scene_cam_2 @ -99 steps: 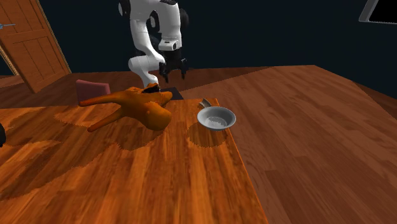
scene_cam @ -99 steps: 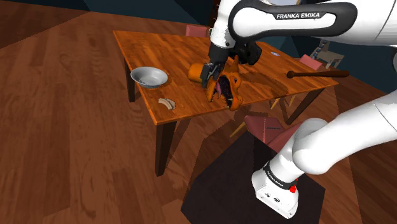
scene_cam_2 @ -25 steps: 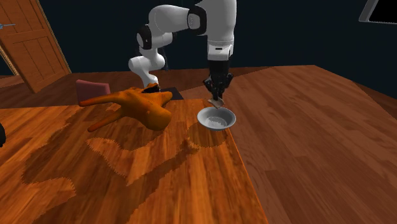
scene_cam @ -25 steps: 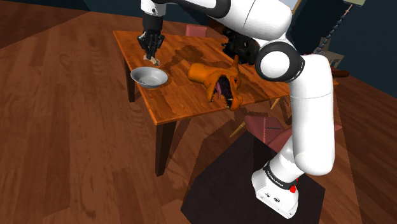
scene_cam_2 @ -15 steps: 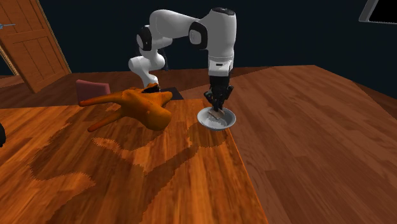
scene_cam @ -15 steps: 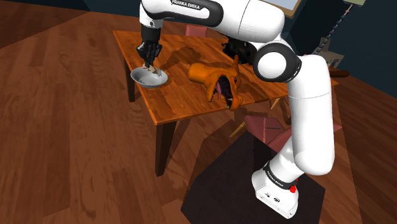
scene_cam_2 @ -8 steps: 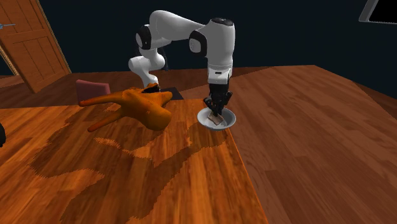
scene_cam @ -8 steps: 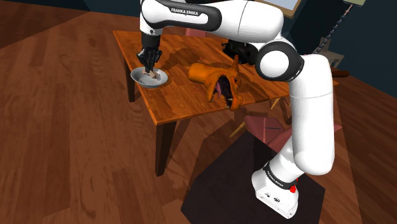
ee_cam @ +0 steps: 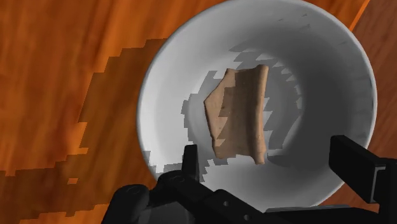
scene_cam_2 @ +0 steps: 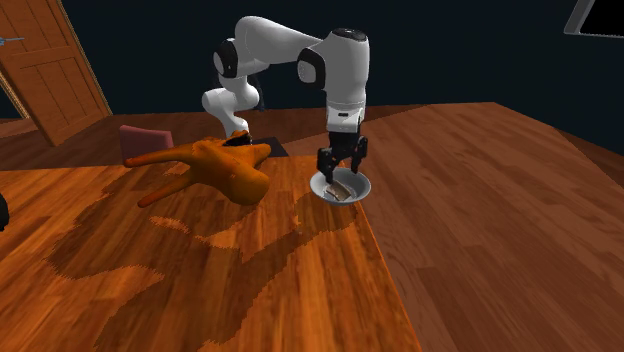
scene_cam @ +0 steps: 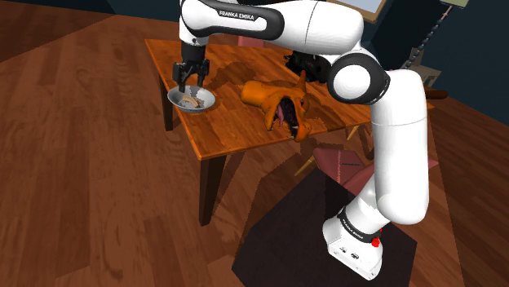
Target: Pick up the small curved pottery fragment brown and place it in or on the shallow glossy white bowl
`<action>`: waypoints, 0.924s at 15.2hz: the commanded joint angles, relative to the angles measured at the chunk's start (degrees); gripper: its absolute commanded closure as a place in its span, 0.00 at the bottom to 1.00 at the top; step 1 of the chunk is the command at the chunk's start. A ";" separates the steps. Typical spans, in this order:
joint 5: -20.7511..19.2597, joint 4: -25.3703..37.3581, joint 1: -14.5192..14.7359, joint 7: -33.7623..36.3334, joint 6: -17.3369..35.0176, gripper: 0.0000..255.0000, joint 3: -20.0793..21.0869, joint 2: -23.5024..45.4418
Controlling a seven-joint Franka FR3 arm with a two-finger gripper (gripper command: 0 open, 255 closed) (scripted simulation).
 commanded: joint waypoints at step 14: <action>-0.15 10.76 0.61 -0.16 -8.71 0.00 -0.06 2.03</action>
